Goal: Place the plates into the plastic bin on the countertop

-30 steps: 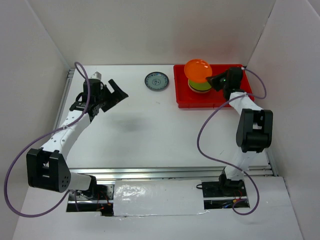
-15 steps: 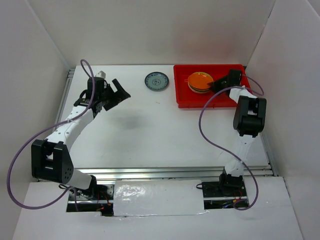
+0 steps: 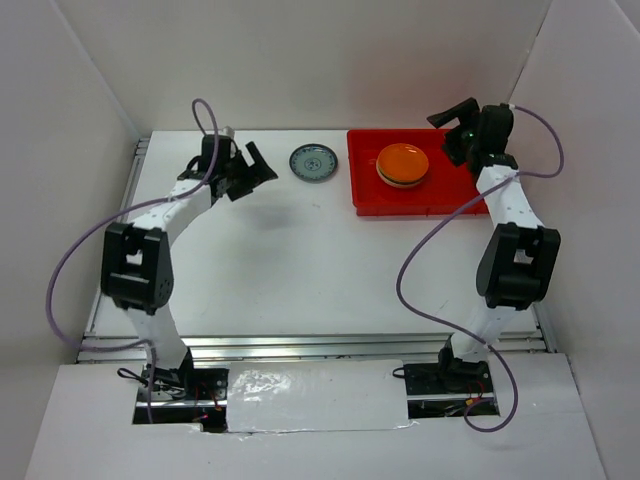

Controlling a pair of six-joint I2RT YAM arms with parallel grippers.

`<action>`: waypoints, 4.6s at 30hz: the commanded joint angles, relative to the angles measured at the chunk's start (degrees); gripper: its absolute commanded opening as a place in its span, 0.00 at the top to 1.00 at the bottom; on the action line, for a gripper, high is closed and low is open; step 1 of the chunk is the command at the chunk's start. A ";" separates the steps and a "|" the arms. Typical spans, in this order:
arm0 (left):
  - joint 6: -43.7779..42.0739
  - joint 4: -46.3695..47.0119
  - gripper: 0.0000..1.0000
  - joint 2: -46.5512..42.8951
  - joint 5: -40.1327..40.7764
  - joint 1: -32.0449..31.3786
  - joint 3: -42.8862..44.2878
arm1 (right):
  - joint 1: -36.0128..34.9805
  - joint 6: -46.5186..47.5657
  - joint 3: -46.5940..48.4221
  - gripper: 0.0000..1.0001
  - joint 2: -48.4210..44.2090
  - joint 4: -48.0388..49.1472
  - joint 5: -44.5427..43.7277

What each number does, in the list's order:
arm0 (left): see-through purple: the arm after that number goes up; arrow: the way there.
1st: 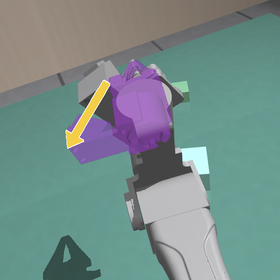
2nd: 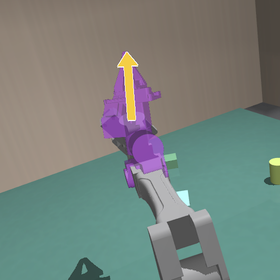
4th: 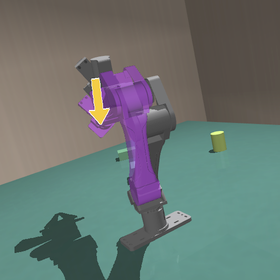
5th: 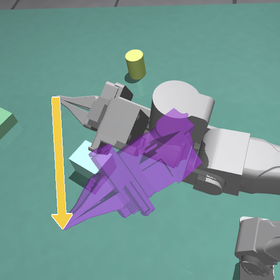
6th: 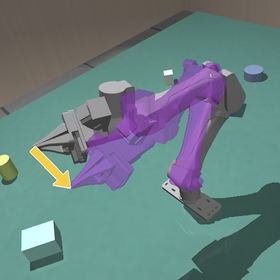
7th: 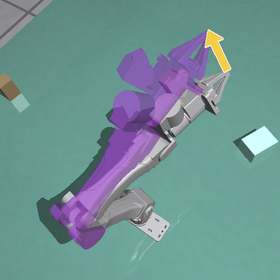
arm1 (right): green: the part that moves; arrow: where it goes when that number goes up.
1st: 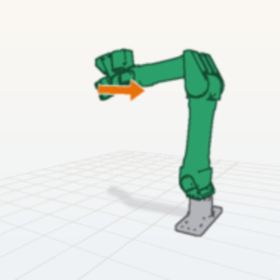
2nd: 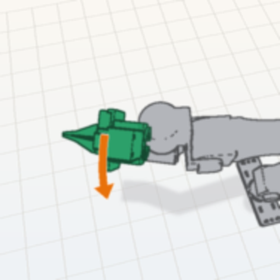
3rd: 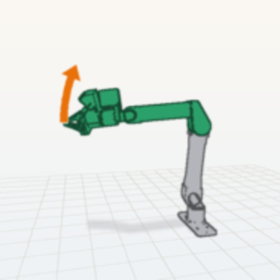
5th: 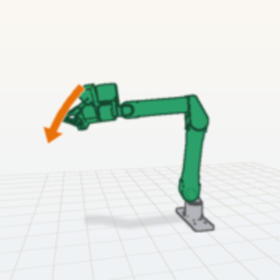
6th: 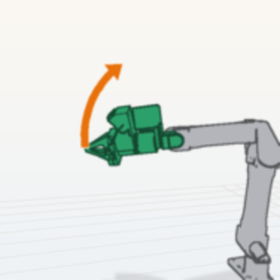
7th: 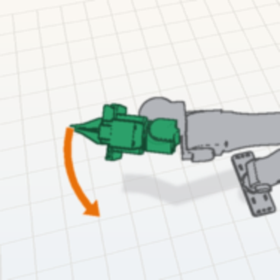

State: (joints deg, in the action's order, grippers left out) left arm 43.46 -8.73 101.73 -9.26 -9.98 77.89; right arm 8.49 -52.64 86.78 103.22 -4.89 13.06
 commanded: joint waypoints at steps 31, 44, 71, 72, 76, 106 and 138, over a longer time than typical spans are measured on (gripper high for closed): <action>2.24 4.69 0.36 49.61 2.58 -3.47 47.79 | -7.70 4.66 -36.50 0.00 -53.12 -0.74 16.47; 7.16 5.48 0.88 52.95 3.19 -3.29 49.91 | -7.79 4.21 -39.76 0.00 -55.49 0.40 18.76; -5.58 -2.87 1.00 -12.33 0.56 -8.21 -4.59 | -24.40 11.07 -25.98 0.00 -15.08 13.85 15.07; -5.67 -3.65 1.00 -13.04 0.38 -8.56 -4.59 | -25.27 11.07 -25.27 0.00 -13.41 13.76 15.07; -5.85 -3.75 1.00 -16.21 -1.20 -10.67 -5.37 | -27.03 9.40 -24.55 0.00 -6.64 15.78 14.89; -0.30 -17.98 0.01 -32.90 17.33 -14.71 -10.03 | -11.32 -3.61 -15.60 1.00 -1.81 7.61 -18.94; -15.07 -42.59 0.01 -37.83 40.53 -14.99 2.08 | -13.67 27.41 -5.72 0.00 -35.51 -29.28 -27.80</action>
State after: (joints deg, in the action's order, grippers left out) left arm 30.83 -48.66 64.82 23.68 -26.74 75.29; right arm -1.78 -34.76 82.91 76.82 -21.96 -9.15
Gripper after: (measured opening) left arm 0.993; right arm 0.998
